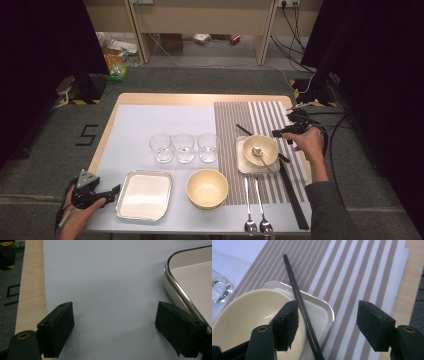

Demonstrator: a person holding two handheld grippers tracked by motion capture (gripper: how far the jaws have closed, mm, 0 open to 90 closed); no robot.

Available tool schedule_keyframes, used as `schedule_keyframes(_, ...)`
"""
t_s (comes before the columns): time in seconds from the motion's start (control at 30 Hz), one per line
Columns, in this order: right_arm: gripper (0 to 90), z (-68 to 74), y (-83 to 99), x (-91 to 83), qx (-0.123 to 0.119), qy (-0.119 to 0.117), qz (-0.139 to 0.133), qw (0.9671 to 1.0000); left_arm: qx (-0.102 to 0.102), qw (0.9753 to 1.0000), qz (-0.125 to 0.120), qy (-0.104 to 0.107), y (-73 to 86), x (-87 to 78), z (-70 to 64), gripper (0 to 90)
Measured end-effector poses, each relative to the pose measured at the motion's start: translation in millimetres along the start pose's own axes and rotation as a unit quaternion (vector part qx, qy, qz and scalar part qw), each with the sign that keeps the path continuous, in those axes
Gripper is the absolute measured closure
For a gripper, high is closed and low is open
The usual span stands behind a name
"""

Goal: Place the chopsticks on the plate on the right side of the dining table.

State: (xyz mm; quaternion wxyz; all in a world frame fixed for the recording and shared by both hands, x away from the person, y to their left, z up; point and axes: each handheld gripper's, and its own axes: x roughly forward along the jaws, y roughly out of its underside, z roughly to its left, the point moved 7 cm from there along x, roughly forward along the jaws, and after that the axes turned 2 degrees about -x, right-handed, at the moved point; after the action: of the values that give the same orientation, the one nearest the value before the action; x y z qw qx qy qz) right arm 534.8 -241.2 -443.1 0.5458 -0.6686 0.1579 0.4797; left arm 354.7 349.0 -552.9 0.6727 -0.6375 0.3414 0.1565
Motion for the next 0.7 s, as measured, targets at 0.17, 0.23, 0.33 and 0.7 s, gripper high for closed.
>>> schedule_keyframes(0.17,34.2,17.4,-17.0,7.0,-0.014,-0.005,-0.003,0.9999,0.0,1.0,0.001,0.001,0.1,0.0,0.1,14.8)
schedule_keyframes(0.23,34.2,24.6,-23.7,10.7,-0.02,-0.008,-0.004,0.9998,-0.001,1.0,0.002,0.002,0.1,-0.1,0.1,14.7)
schedule_keyframes(0.33,34.1,35.7,-32.5,17.3,-0.028,-0.011,-0.003,0.9995,-0.001,1.0,0.001,0.001,0.0,0.1,0.1,14.7)
schedule_keyframes(0.7,34.1,62.2,-49.0,50.2,-0.046,-0.018,0.019,0.9986,-0.001,1.0,0.001,0.001,0.0,0.1,0.1,14.7)
